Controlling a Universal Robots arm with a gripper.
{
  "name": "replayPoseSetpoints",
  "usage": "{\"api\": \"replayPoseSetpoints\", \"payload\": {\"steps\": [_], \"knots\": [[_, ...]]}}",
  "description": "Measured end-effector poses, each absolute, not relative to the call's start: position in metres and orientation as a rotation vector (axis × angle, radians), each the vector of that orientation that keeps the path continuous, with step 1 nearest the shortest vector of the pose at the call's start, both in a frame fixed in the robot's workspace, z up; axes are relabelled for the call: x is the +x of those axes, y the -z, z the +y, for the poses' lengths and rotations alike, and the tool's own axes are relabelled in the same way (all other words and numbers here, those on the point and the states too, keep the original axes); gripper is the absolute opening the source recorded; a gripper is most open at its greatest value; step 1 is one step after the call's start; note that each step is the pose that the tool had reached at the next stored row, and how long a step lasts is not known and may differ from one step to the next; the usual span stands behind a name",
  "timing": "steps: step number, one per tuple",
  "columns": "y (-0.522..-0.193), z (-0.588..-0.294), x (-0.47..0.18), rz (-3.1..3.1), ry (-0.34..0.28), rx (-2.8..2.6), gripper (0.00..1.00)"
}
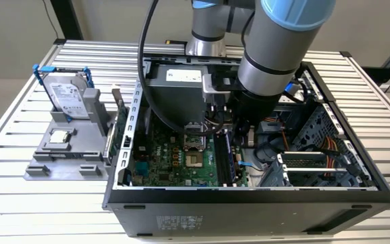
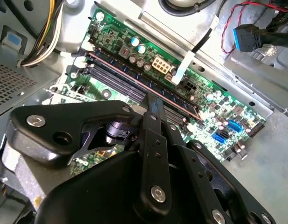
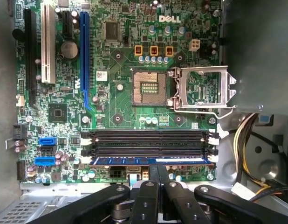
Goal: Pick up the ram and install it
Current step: 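Press down the ram until it locks into place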
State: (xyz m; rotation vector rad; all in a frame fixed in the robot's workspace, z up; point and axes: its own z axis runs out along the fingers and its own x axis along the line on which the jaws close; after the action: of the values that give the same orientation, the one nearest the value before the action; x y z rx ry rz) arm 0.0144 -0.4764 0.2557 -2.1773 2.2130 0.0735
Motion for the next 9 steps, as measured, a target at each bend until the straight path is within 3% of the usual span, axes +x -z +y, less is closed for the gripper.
{"api": "replayPoseSetpoints", "payload": {"steps": [9], "knots": [[-0.243,-0.476,0.015,2.214,-0.073,-2.176,0.0]]}}
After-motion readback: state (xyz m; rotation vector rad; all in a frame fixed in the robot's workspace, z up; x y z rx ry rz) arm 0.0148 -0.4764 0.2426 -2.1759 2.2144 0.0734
